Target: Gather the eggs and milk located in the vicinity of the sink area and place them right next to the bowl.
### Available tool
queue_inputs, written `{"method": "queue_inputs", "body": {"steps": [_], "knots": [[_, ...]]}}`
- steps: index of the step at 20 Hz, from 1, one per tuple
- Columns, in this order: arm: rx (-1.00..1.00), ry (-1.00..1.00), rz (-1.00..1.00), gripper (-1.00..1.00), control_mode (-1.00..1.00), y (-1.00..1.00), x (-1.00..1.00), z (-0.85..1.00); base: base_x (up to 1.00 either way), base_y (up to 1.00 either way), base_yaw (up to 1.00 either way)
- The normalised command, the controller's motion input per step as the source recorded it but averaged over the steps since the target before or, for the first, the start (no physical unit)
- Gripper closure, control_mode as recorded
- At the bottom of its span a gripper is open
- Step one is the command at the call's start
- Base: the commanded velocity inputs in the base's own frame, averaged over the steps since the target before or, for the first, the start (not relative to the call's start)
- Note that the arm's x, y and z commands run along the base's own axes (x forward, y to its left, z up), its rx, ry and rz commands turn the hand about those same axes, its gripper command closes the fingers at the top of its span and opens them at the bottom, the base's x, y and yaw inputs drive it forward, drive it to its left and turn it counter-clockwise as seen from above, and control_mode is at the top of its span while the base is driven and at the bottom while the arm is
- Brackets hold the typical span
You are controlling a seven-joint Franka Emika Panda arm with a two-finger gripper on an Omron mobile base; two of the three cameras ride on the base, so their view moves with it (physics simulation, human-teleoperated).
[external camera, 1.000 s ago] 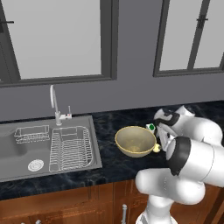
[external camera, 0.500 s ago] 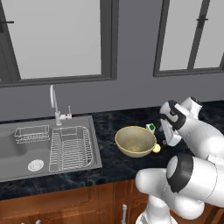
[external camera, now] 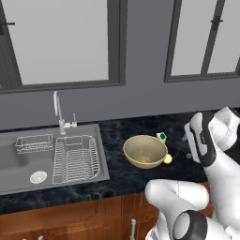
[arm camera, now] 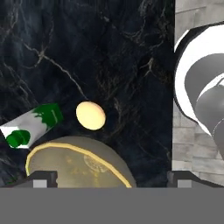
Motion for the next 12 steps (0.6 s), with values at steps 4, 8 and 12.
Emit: {"method": "queue_inputs", "body": {"steps": [4,8,12], "knots": [[-0.01,-0.21,0.01,-1.0,-1.0,0.1,-0.65,0.26,0.0,0.0,0.0],[-0.03,-0.08,0.05,-1.0,-1.0,0.17,-0.28,0.04,0.0,0.0,0.0],[0.0,0.01,0.03,-1.0,-1.0,0.05,0.0,0.0,0.0,0.0,0.0]]}}
